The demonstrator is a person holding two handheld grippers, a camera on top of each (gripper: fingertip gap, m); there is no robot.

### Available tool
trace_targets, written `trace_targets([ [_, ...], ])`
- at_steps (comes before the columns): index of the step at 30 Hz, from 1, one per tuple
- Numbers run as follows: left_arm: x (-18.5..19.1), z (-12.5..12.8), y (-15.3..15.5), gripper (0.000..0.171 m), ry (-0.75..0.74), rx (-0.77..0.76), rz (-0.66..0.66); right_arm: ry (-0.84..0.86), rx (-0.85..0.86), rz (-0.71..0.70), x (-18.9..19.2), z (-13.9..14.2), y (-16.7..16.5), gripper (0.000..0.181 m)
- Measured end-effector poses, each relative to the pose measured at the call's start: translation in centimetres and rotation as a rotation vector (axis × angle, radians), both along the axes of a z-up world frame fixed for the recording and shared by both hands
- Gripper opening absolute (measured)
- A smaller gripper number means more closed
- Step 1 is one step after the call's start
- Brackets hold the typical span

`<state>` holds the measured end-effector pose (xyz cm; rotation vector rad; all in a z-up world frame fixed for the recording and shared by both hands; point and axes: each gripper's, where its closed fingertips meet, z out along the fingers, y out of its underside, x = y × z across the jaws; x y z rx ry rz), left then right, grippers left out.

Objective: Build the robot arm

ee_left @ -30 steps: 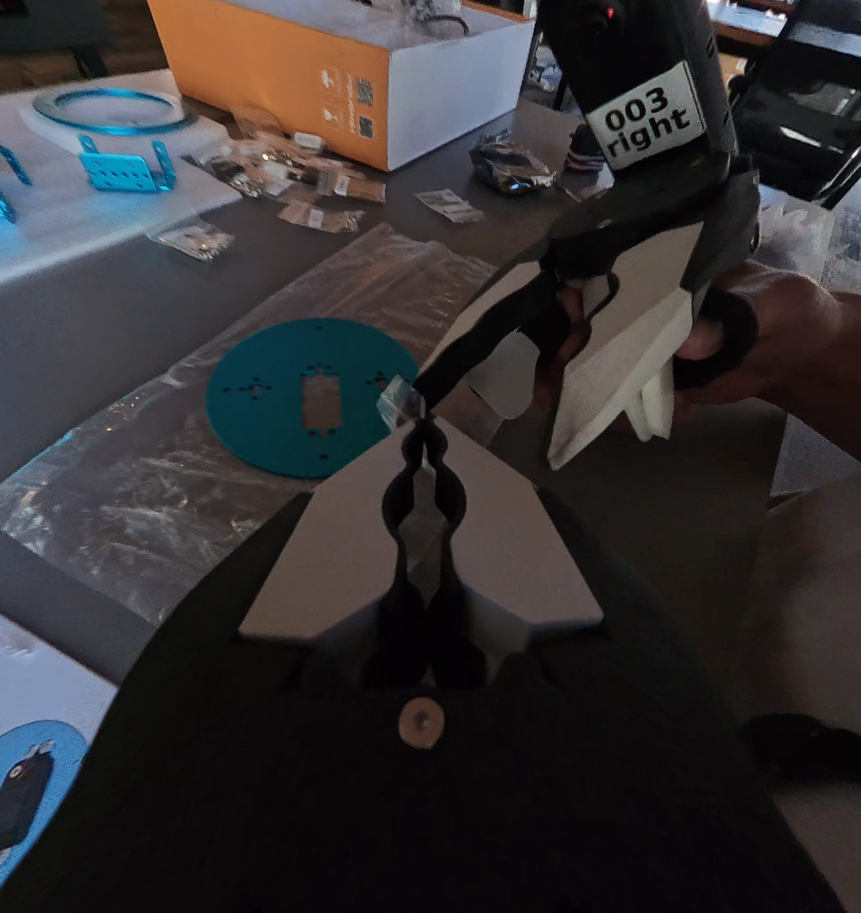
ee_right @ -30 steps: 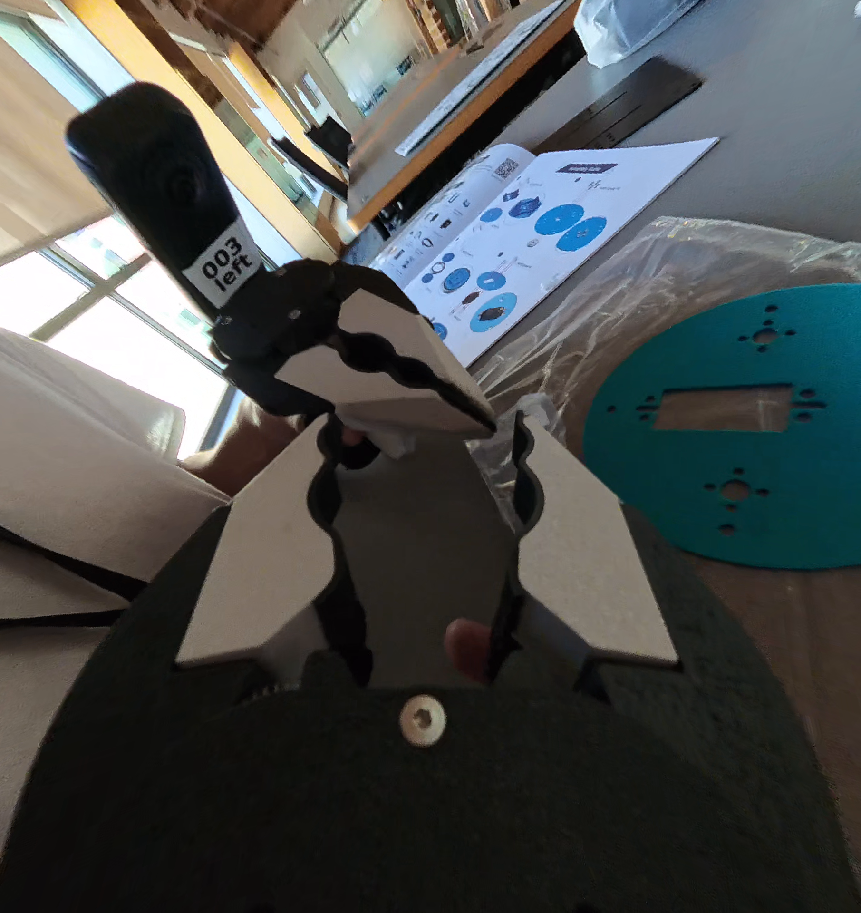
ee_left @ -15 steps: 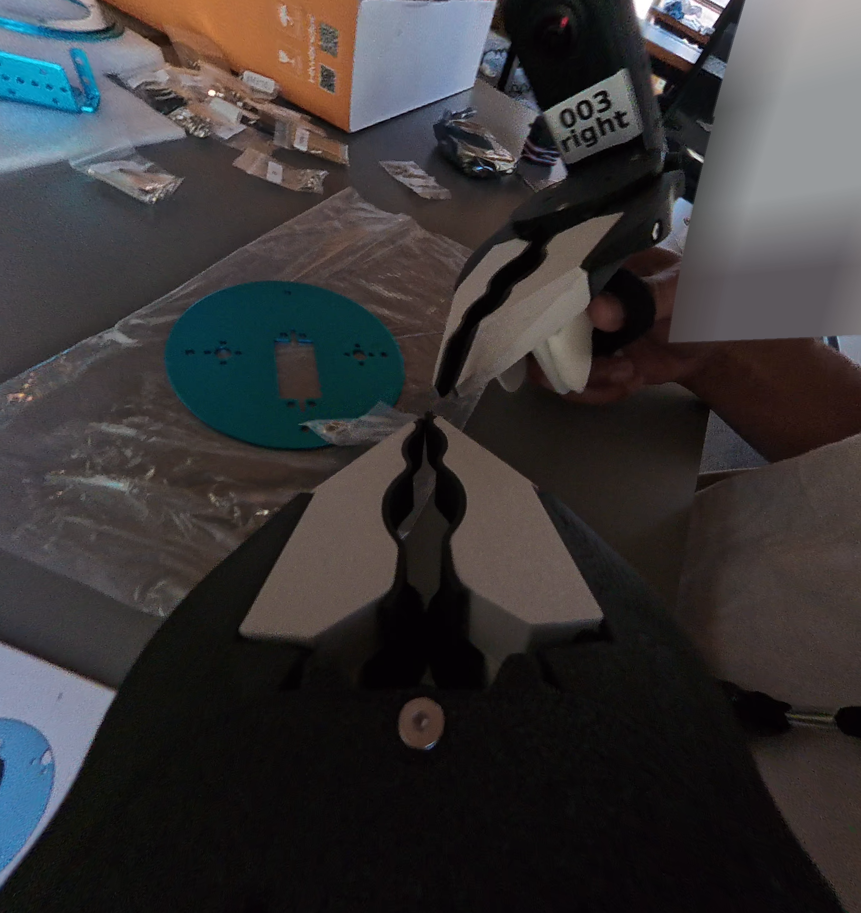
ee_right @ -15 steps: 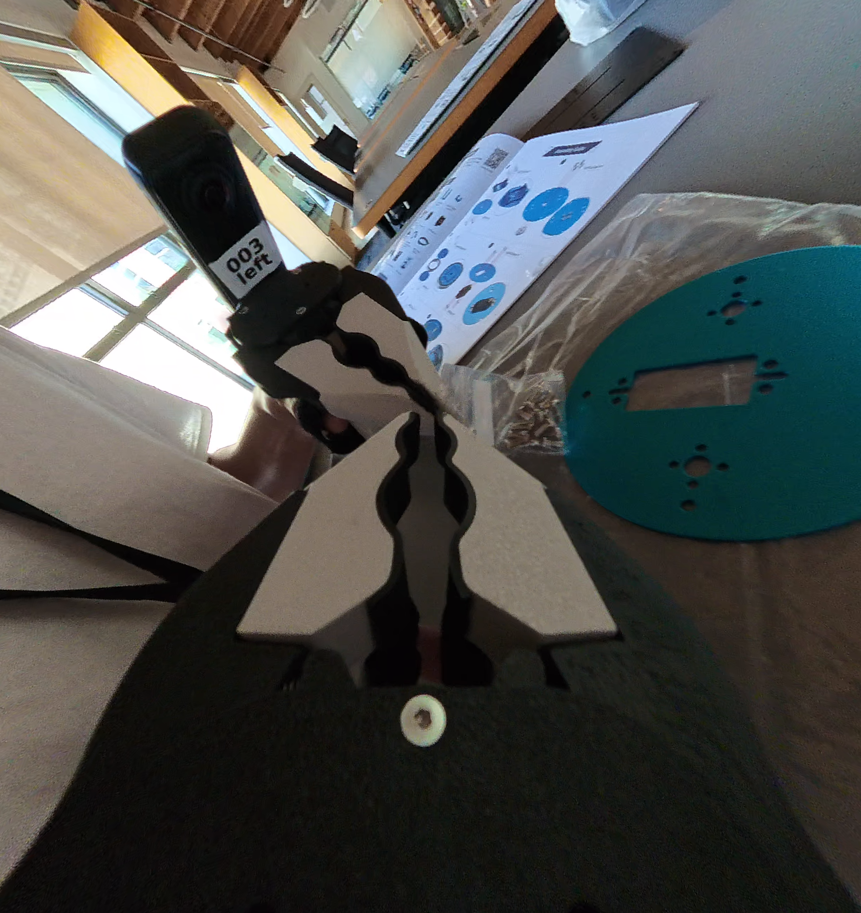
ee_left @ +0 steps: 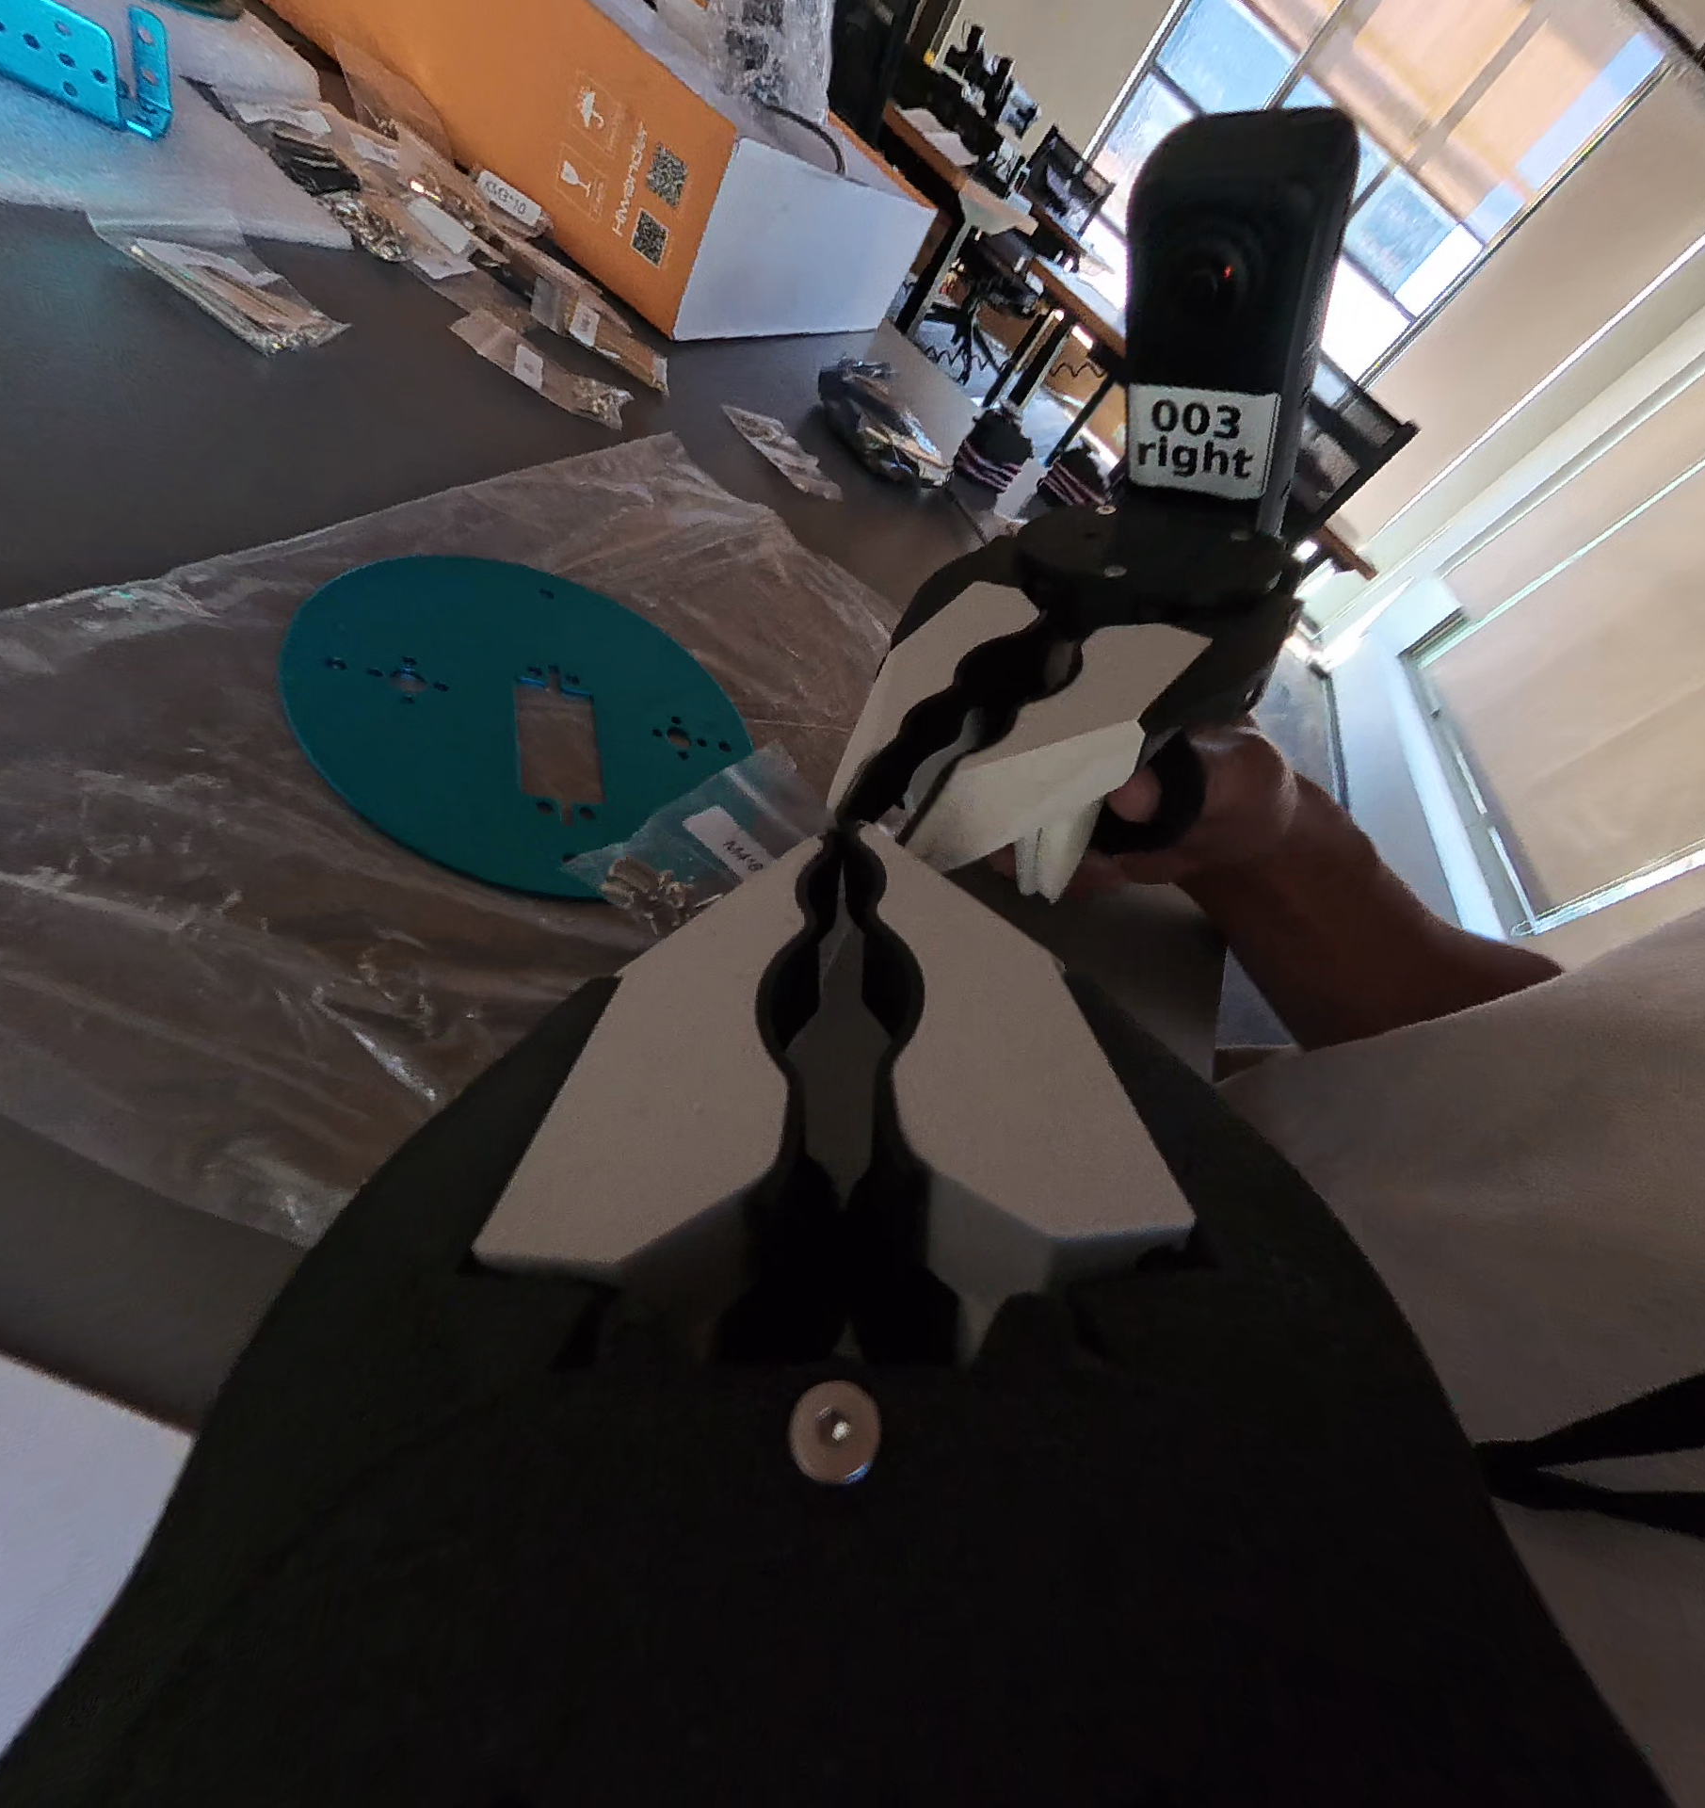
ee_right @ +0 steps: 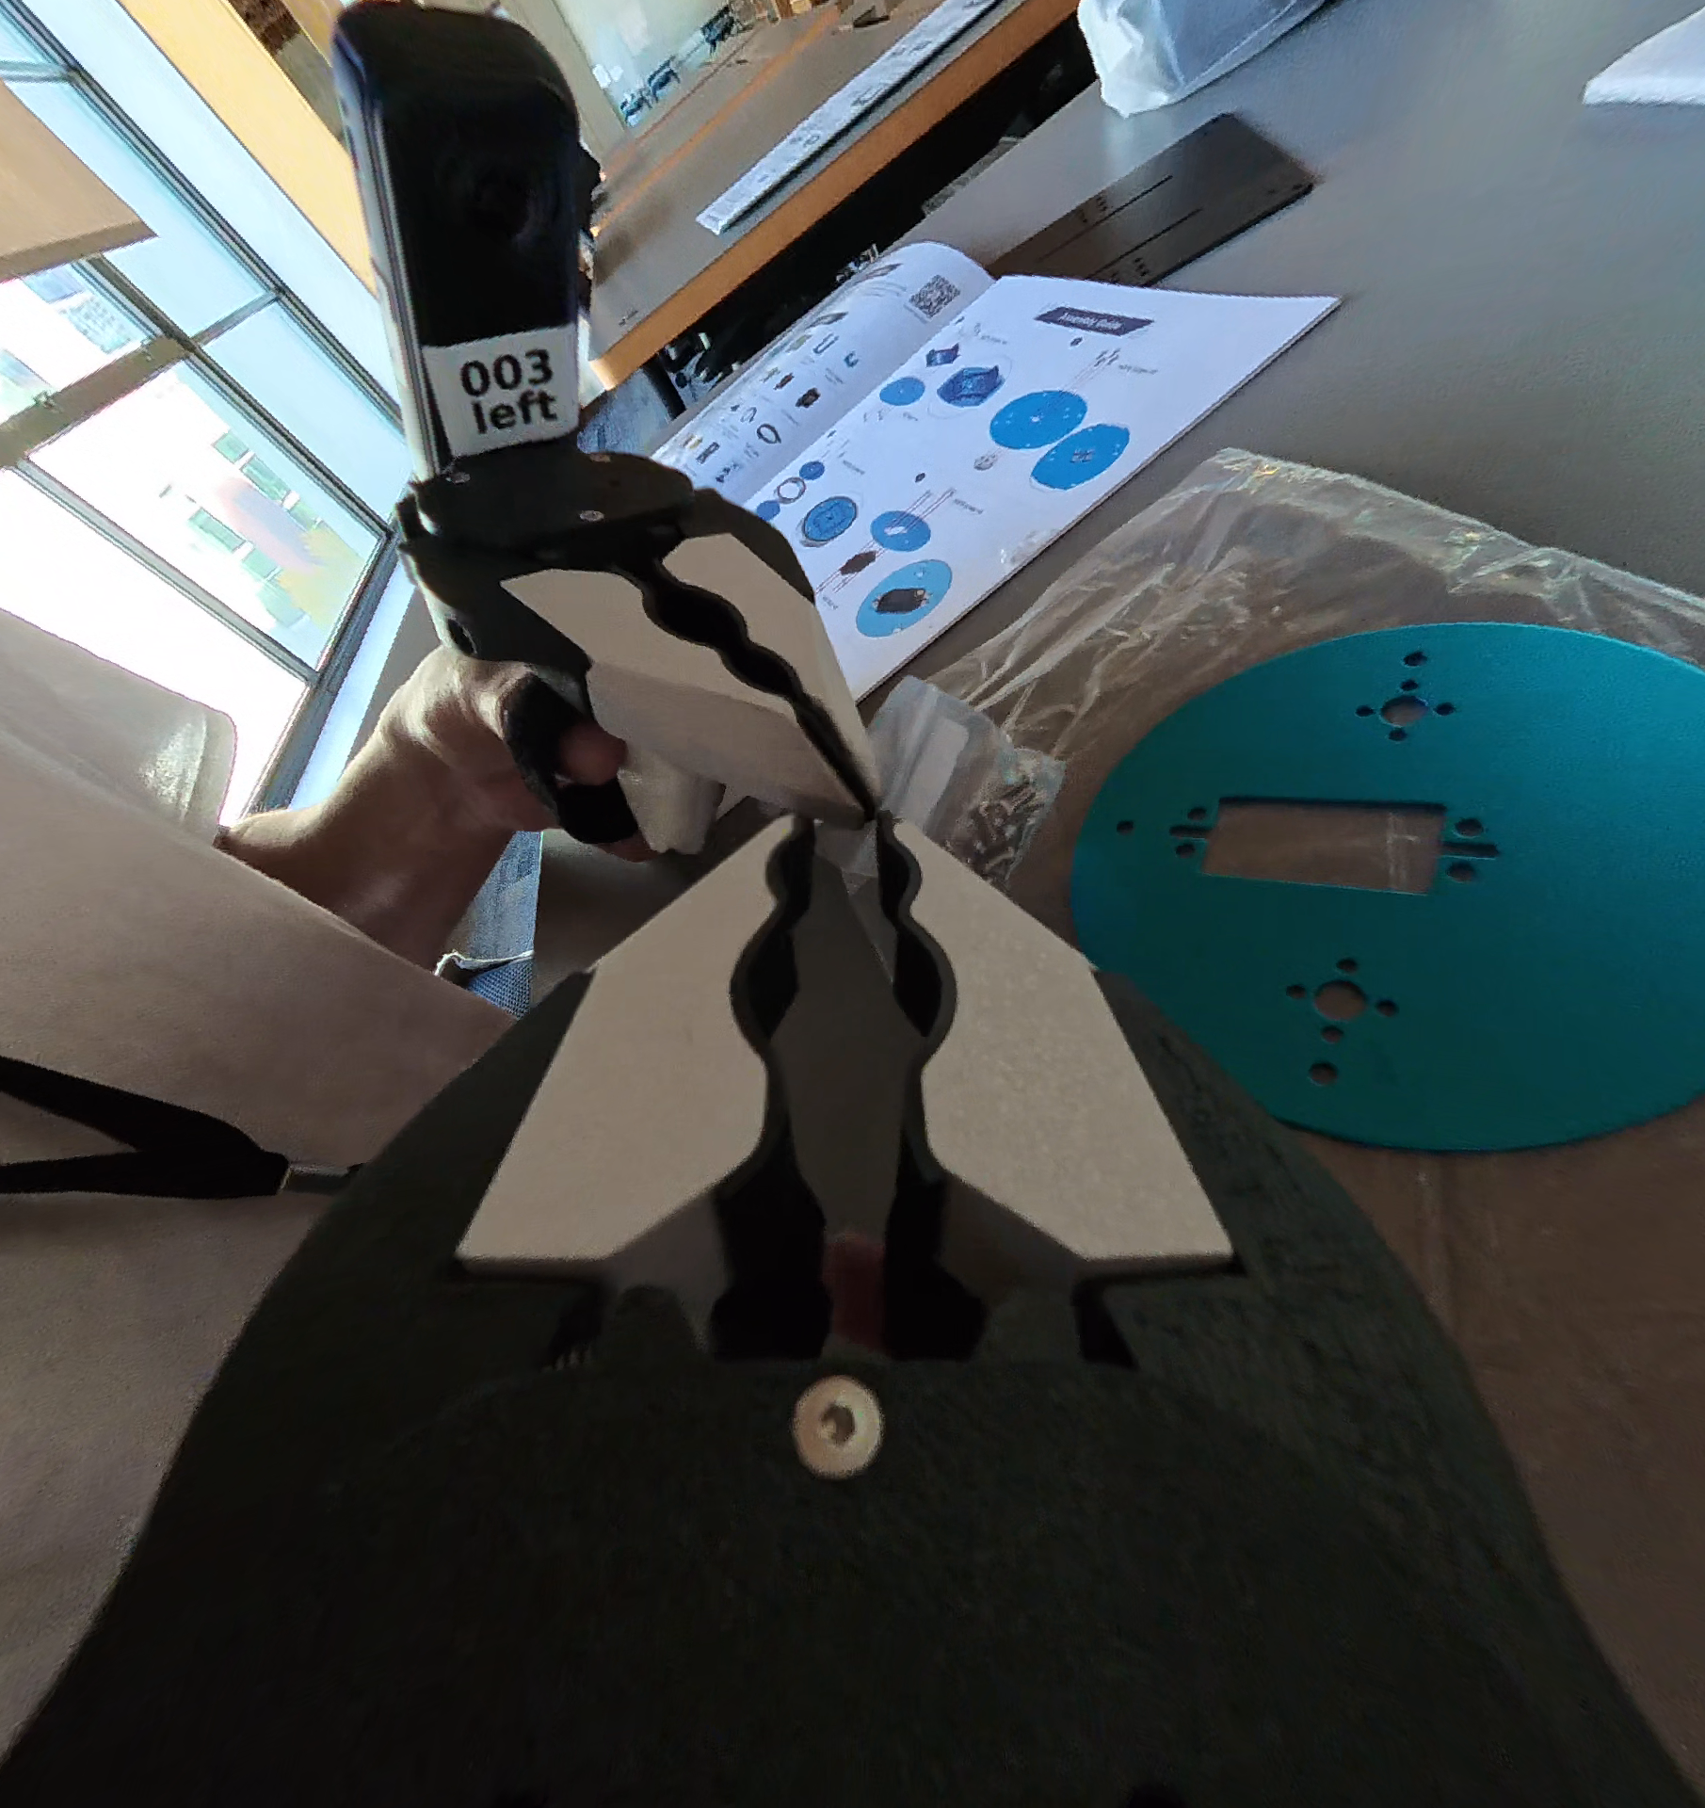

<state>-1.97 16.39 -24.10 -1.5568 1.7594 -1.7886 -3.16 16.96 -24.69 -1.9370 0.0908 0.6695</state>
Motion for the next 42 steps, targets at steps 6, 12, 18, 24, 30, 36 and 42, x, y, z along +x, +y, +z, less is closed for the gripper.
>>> trace_targets([
  [6,0.3,-0.1,0.0,0.000,0.054,-0.074,0.010,0.002,-0.023,-0.028,0.5,-0.4,0.0,0.003],
  [12,0.4,-0.1,0.1,0.000,0.086,-0.143,0.012,0.042,-0.030,-0.029,0.7,-0.5,-0.1,0.000],
  [18,0.4,-0.1,0.4,0.000,0.102,-0.188,0.032,0.092,-0.039,-0.032,0.9,-0.5,-0.2,0.000],
  [24,0.5,-0.3,1.1,0.000,0.102,-0.181,0.077,0.155,-0.043,-0.026,1.0,-0.4,-0.4,0.000],
  [30,0.4,-0.4,0.8,0.000,0.097,-0.153,0.079,0.158,-0.054,-0.013,0.8,-0.6,-0.3,0.000],
  [36,-0.3,-0.1,0.1,0.000,0.078,-0.152,0.048,0.193,-0.059,-0.010,0.9,-0.5,-0.4,0.000],
  [42,-0.2,-0.3,-0.1,0.000,0.083,-0.129,0.049,0.198,-0.059,0.006,0.7,-0.5,-0.4,0.000],
])
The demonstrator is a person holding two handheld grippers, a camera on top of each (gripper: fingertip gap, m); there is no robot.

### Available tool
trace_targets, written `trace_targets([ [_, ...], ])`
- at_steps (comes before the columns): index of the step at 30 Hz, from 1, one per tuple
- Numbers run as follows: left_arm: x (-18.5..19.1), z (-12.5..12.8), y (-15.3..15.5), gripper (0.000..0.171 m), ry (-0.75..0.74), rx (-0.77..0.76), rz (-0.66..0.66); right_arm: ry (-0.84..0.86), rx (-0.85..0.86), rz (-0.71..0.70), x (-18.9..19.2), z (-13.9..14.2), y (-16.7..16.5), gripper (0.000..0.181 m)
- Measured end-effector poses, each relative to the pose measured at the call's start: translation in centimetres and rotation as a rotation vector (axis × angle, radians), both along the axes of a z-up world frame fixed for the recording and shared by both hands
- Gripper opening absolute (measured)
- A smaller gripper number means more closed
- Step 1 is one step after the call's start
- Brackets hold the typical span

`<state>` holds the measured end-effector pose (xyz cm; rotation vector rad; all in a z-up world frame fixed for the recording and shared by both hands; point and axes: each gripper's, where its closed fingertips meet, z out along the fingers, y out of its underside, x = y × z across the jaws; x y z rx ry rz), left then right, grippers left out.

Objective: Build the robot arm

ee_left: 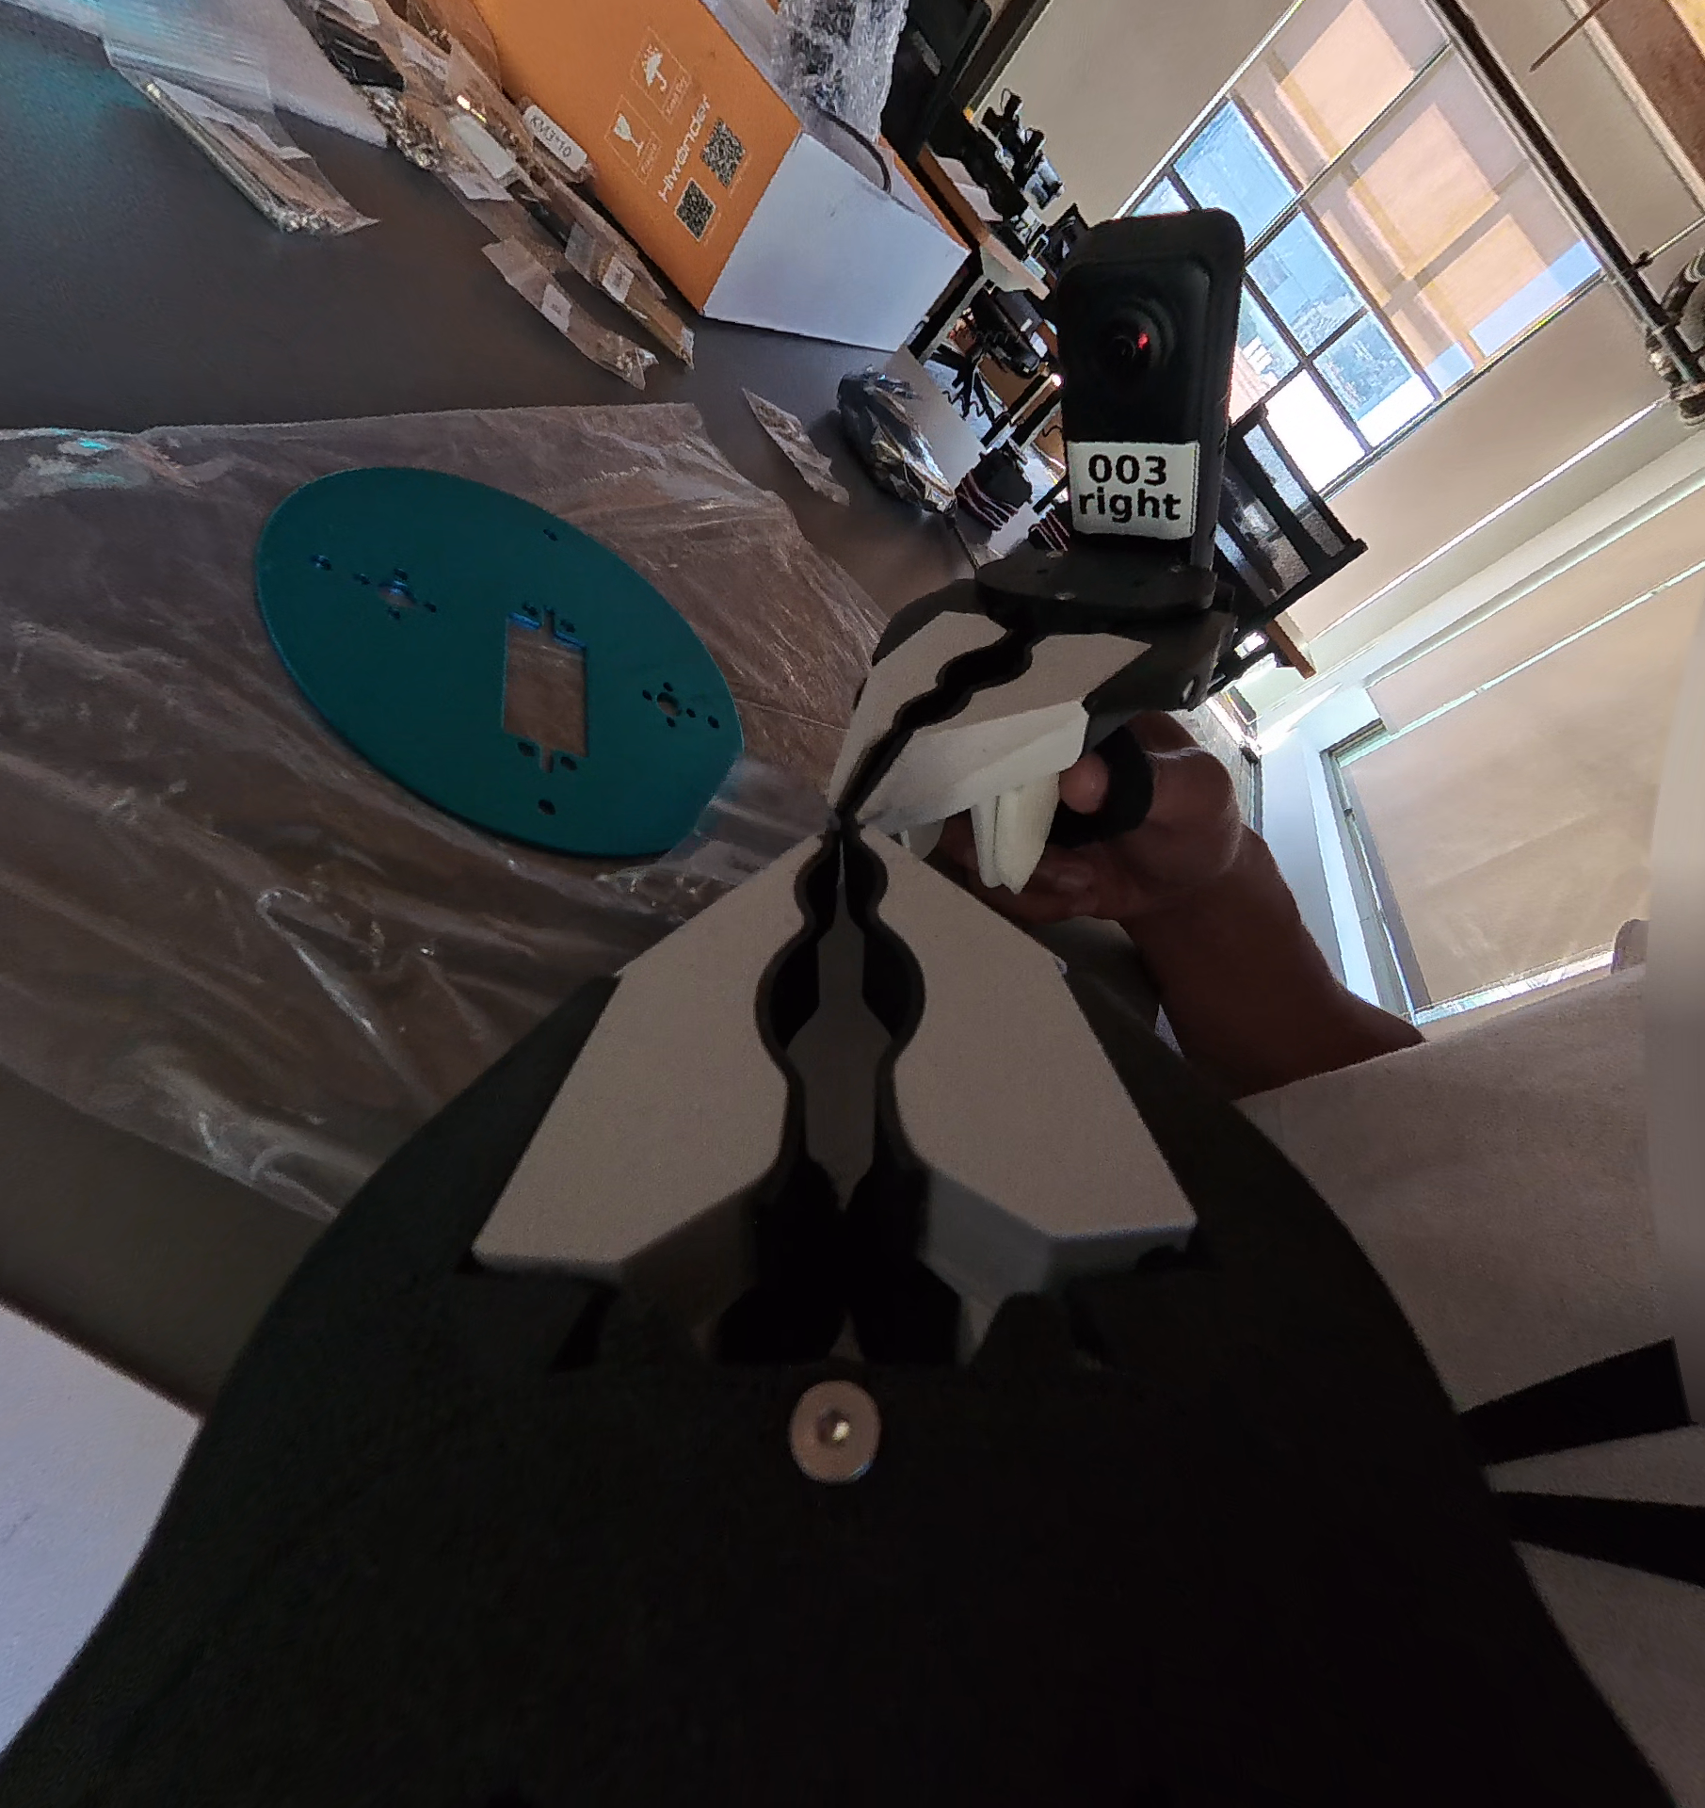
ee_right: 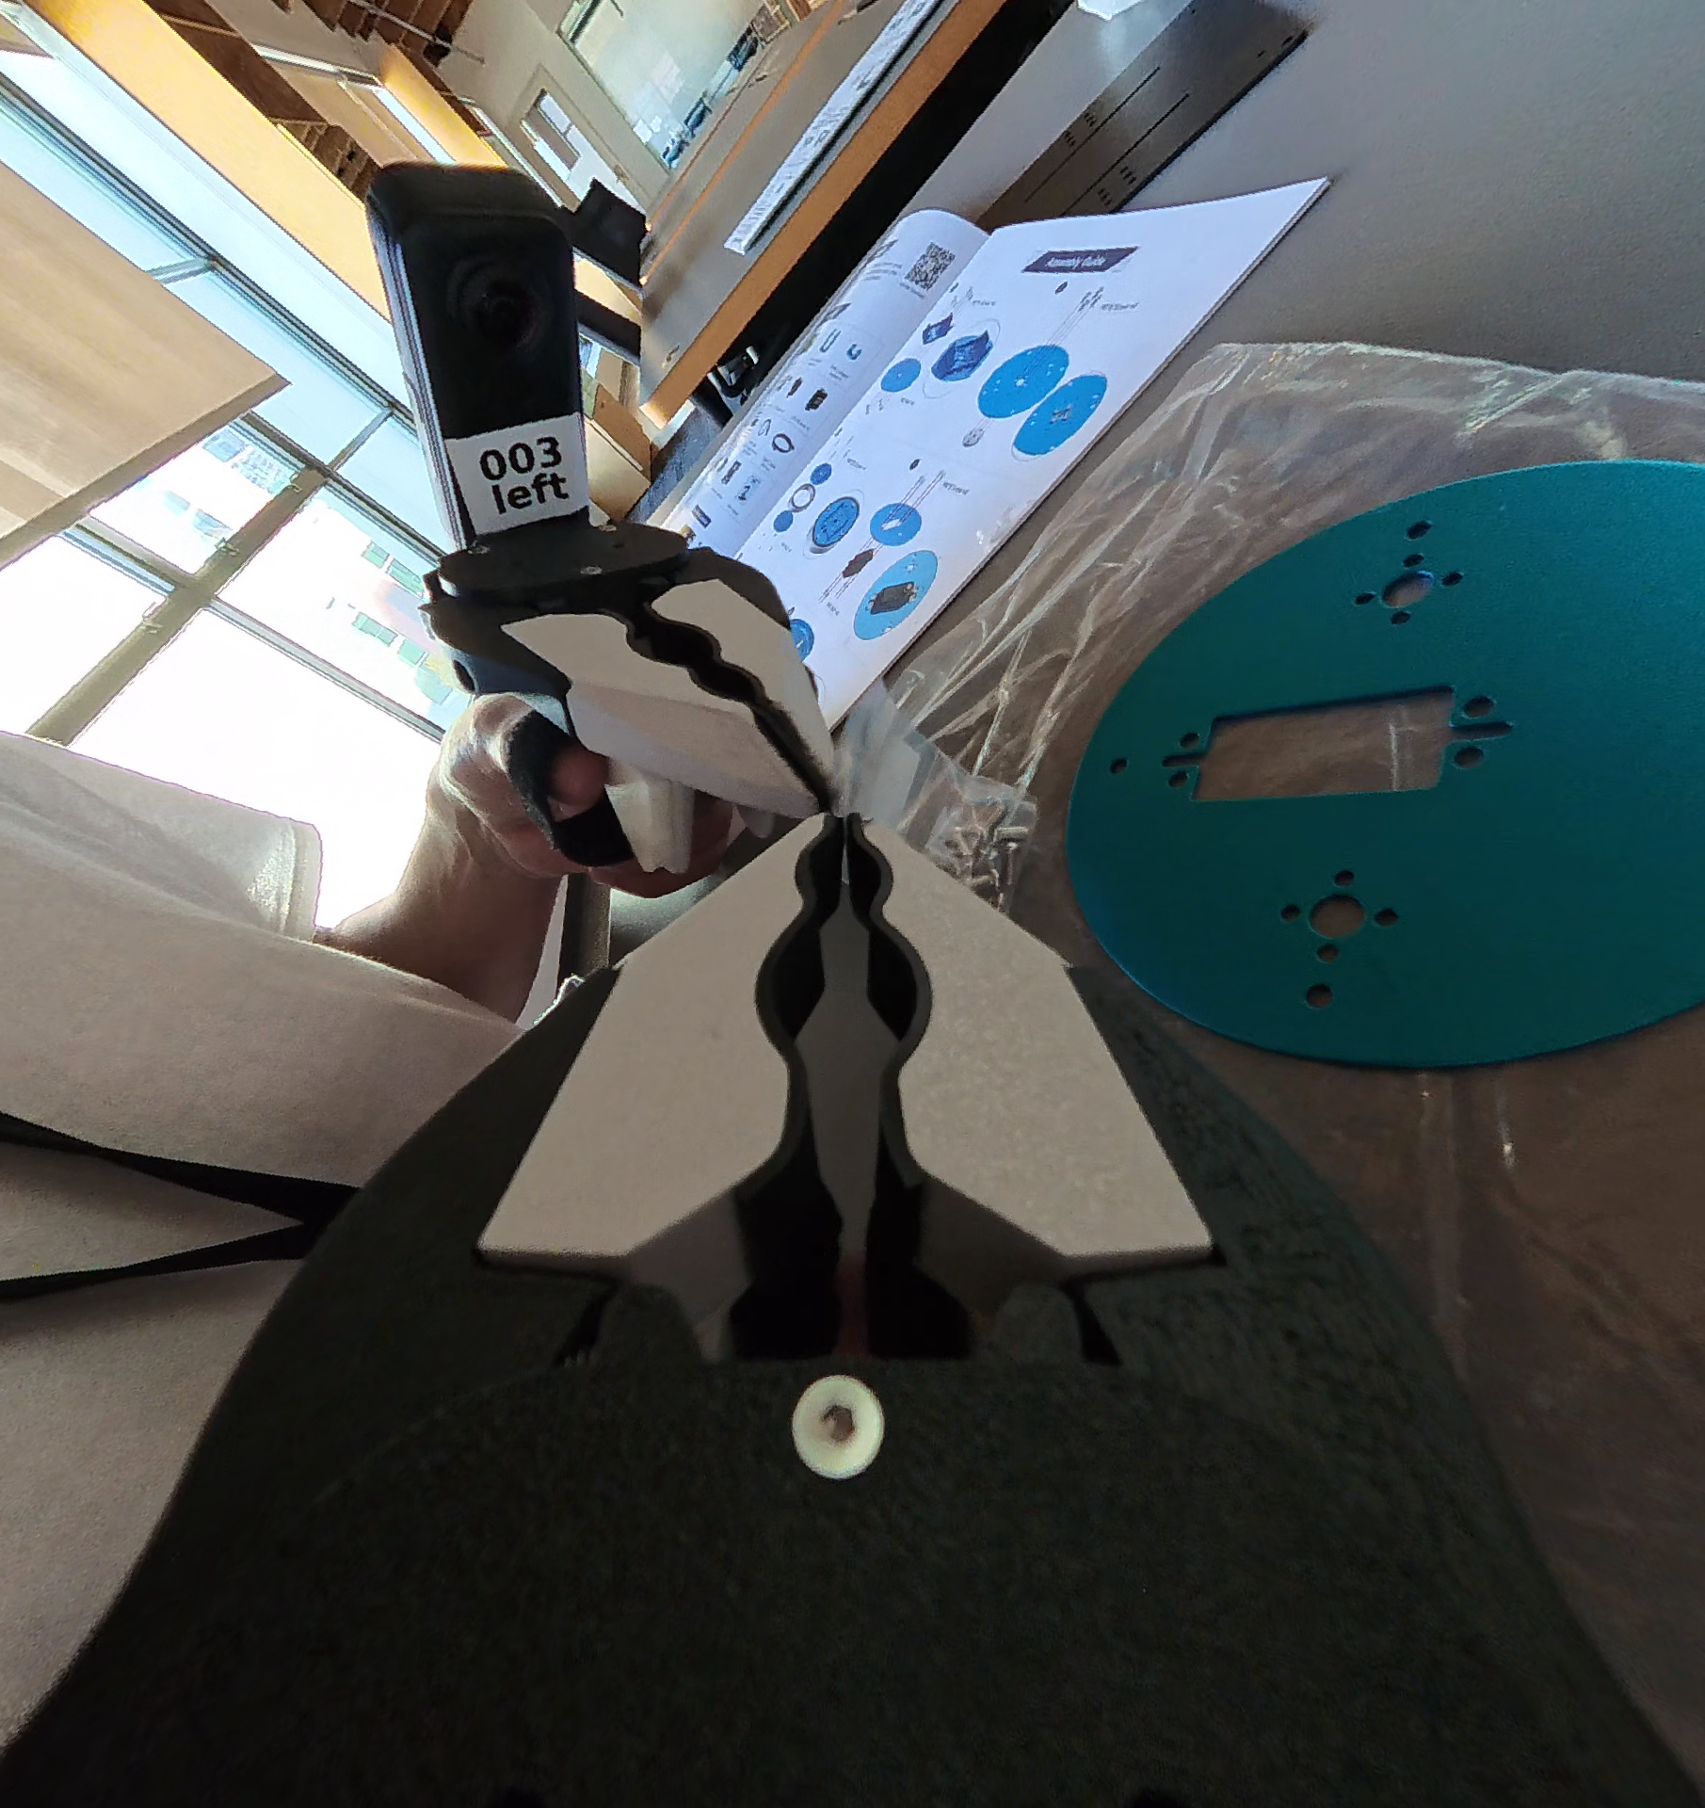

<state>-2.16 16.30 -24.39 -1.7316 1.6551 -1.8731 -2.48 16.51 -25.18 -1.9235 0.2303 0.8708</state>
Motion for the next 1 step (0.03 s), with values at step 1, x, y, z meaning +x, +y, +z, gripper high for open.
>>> trace_targets([
  [1,0.01,0.05,0.00,0.000,-0.002,-0.003,-0.001,0.001,0.001,0.000,0.00,0.02,-0.01,0.000],
])
